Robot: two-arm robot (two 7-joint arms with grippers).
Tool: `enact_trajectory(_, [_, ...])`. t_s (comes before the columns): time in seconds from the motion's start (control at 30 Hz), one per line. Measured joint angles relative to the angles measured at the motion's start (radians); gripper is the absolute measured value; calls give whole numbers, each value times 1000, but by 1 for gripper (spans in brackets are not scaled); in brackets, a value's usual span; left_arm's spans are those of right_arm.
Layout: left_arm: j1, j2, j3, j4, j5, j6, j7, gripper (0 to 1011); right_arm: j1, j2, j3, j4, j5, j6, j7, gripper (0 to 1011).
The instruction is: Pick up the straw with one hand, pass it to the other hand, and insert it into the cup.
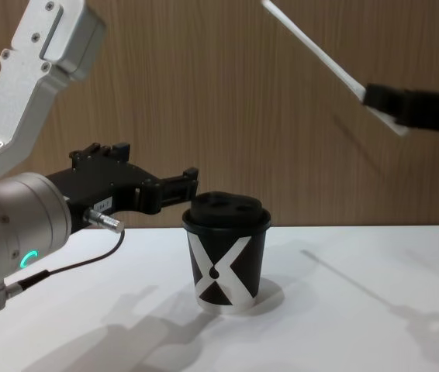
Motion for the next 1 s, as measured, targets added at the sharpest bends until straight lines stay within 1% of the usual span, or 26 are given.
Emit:
enact_trajectory(0.2, [0, 0, 0, 0, 0, 0, 0, 1003, 8, -14, -33, -12, 19, -44, 42, 5])
enact_trajectory(0.43, [0, 0, 0, 0, 0, 0, 0, 1003, 15, -20, -61, -22, 28, -68, 65, 5])
enact_trajectory(0.8, [0, 0, 0, 0, 0, 0, 0, 1003, 23, -19, -88, -24, 30, -90, 79, 5])
enact_trajectory(1.0, [0, 0, -1, -1, -1, 0, -1, 1003, 25, -18, -96, -24, 30, -96, 82, 5])
